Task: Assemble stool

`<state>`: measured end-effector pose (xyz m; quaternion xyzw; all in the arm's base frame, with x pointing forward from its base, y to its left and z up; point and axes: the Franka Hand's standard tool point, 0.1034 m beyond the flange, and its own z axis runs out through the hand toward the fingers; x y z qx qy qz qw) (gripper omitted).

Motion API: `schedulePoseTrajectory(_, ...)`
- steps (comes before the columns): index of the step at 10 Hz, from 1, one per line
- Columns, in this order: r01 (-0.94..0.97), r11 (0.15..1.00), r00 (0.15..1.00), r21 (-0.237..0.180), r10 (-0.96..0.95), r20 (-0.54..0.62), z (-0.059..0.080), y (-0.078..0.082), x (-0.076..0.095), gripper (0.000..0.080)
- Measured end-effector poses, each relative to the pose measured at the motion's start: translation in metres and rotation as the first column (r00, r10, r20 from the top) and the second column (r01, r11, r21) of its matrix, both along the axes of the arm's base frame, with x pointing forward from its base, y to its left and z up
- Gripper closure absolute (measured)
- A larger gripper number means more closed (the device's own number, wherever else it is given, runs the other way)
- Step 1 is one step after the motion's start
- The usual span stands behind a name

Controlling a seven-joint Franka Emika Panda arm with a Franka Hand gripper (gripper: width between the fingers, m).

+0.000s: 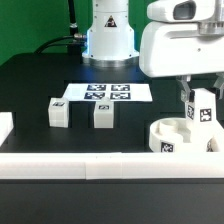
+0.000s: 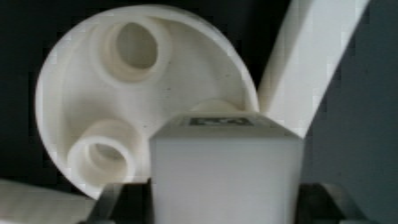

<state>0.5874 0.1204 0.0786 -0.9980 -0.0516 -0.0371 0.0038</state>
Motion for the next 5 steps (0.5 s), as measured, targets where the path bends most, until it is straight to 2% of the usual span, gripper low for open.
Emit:
schedulePoseTrajectory(2,0.253,0.967,0.967,0.022,-0.253,-0.006,0.0002,0.0028,-0.0004,0.0462)
schedulePoseTrajectory(5,0.441,0.897,0.898,0.034,-0.441,-0.008,0.0003,0.0016,0.0005,0.0462)
